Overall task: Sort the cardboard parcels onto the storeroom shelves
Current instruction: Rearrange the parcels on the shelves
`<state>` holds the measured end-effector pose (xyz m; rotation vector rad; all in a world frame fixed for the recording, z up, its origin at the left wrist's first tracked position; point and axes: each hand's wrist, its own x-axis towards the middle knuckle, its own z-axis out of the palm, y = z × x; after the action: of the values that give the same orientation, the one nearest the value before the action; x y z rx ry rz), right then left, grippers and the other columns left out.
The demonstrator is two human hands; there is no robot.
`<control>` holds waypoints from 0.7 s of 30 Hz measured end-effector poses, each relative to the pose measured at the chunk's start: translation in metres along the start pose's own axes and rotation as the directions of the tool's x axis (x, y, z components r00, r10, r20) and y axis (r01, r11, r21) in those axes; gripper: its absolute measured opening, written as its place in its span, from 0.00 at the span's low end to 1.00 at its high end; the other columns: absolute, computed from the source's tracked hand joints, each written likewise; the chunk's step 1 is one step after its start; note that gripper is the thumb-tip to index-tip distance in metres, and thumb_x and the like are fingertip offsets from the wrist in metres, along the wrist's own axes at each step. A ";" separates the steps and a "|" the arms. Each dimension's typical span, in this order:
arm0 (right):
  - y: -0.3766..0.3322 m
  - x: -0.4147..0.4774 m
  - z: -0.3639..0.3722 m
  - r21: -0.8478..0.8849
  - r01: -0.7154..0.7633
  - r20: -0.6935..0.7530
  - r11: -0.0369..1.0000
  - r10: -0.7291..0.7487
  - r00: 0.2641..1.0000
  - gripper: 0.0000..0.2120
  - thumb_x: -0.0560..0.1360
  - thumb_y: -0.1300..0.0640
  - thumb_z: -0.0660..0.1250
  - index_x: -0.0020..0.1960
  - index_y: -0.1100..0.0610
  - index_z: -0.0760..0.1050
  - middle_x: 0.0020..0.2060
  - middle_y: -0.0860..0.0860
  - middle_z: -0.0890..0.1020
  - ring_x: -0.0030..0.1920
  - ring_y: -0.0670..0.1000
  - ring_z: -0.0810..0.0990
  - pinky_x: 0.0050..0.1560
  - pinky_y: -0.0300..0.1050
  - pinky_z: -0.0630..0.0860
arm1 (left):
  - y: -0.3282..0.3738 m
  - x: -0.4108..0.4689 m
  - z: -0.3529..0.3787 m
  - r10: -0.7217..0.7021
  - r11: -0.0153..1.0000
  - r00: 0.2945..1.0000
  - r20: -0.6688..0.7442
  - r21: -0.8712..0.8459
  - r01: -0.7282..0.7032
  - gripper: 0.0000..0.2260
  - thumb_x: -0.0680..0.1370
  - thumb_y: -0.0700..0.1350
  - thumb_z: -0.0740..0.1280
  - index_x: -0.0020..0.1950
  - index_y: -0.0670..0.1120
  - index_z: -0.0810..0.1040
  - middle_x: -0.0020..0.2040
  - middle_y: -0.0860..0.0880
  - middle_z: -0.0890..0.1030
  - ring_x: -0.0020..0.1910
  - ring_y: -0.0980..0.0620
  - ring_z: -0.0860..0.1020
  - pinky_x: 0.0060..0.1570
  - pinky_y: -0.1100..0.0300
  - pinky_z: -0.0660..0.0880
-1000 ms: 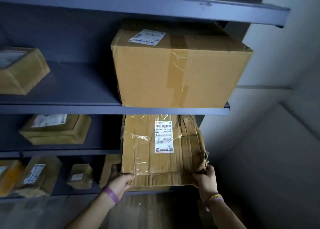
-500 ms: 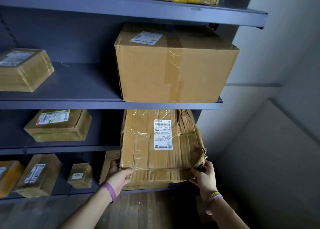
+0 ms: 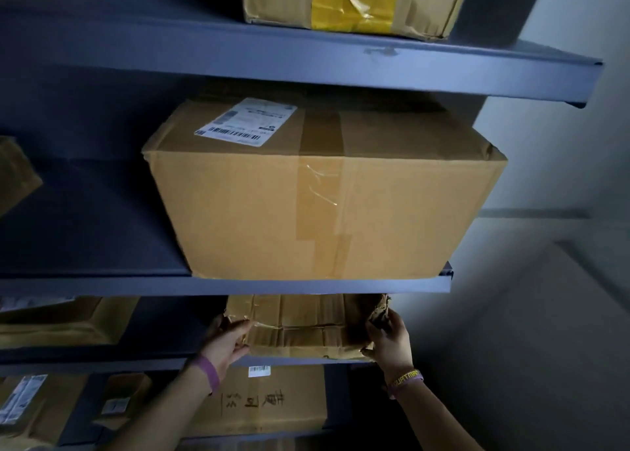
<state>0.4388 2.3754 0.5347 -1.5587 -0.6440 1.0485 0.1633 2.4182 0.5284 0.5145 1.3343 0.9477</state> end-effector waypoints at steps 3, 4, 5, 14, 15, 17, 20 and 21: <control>0.002 0.013 0.001 -0.019 -0.006 0.022 1.000 0.006 1.000 0.13 0.77 0.72 0.63 0.56 0.58 0.71 0.46 0.54 0.79 0.48 0.56 0.77 0.55 0.65 0.75 | 0.000 0.012 0.007 -0.010 1.000 1.000 -0.024 -0.027 0.010 0.30 0.75 0.35 0.69 0.75 0.46 0.62 0.74 0.43 0.64 0.68 0.41 0.69 0.58 0.52 0.72; 0.002 0.016 0.001 -0.024 -0.008 0.026 1.000 0.009 1.000 0.13 0.77 0.72 0.63 0.55 0.57 0.71 0.46 0.55 0.79 0.47 0.56 0.77 0.54 0.64 0.76 | 0.001 0.014 0.009 -0.013 1.000 1.000 -0.024 -0.024 0.012 0.30 0.75 0.35 0.69 0.74 0.47 0.62 0.74 0.43 0.64 0.68 0.40 0.69 0.58 0.52 0.72; 0.002 0.018 0.001 -0.027 -0.014 0.029 1.000 0.015 0.999 0.12 0.77 0.71 0.63 0.53 0.55 0.72 0.46 0.54 0.79 0.46 0.55 0.78 0.52 0.61 0.77 | 0.001 0.016 0.011 -0.013 1.000 1.000 -0.023 -0.018 0.013 0.30 0.75 0.35 0.69 0.74 0.47 0.62 0.74 0.44 0.64 0.68 0.39 0.69 0.58 0.52 0.73; -0.001 0.023 -0.002 -0.409 0.060 0.045 0.911 -0.046 0.998 0.20 0.76 0.62 0.68 0.67 0.60 0.70 0.56 0.57 0.79 0.59 0.62 0.77 0.58 0.55 0.75 | 0.008 0.000 0.015 -0.035 0.997 0.997 -0.071 0.069 0.040 0.29 0.75 0.40 0.70 0.73 0.49 0.64 0.73 0.42 0.65 0.69 0.39 0.68 0.61 0.47 0.73; -0.003 0.018 -0.003 -0.547 0.095 0.003 0.832 -0.111 0.994 0.24 0.75 0.59 0.70 0.69 0.60 0.68 0.58 0.57 0.77 0.61 0.62 0.75 0.61 0.55 0.73 | 0.011 -0.007 0.014 -0.006 0.992 0.996 -0.087 0.128 0.017 0.29 0.75 0.43 0.71 0.73 0.49 0.64 0.72 0.43 0.67 0.68 0.41 0.68 0.60 0.47 0.74; -0.006 0.002 0.002 -0.683 0.162 -0.063 0.713 -0.277 0.959 0.24 0.75 0.56 0.71 0.68 0.61 0.69 0.60 0.59 0.73 0.61 0.64 0.71 0.63 0.55 0.67 | 0.015 -0.024 0.008 0.030 0.986 0.992 -0.119 0.165 -0.010 0.29 0.75 0.45 0.71 0.73 0.50 0.64 0.71 0.47 0.68 0.67 0.44 0.68 0.61 0.47 0.73; -0.011 -0.036 0.031 -0.633 0.310 0.031 0.710 -0.377 0.926 0.15 0.76 0.59 0.68 0.60 0.64 0.72 0.53 0.61 0.74 0.55 0.63 0.72 0.57 0.56 0.72 | 0.022 -0.051 -0.010 0.078 0.984 0.986 -0.148 0.169 -0.053 0.22 0.77 0.44 0.68 0.71 0.46 0.68 0.67 0.47 0.72 0.67 0.45 0.69 0.59 0.50 0.71; -0.010 -0.049 0.044 -0.601 0.368 0.113 0.709 -0.381 0.918 0.13 0.76 0.60 0.68 0.58 0.64 0.72 0.52 0.60 0.74 0.53 0.63 0.73 0.55 0.55 0.73 | 0.025 -0.062 -0.019 0.099 0.980 0.984 -0.145 0.185 -0.072 0.18 0.78 0.43 0.67 0.67 0.44 0.72 0.63 0.46 0.74 0.65 0.45 0.71 0.57 0.52 0.71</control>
<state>0.3787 2.3577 0.5581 -1.8693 -1.3292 0.5196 0.1406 2.3781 0.5804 0.6519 1.5566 0.9576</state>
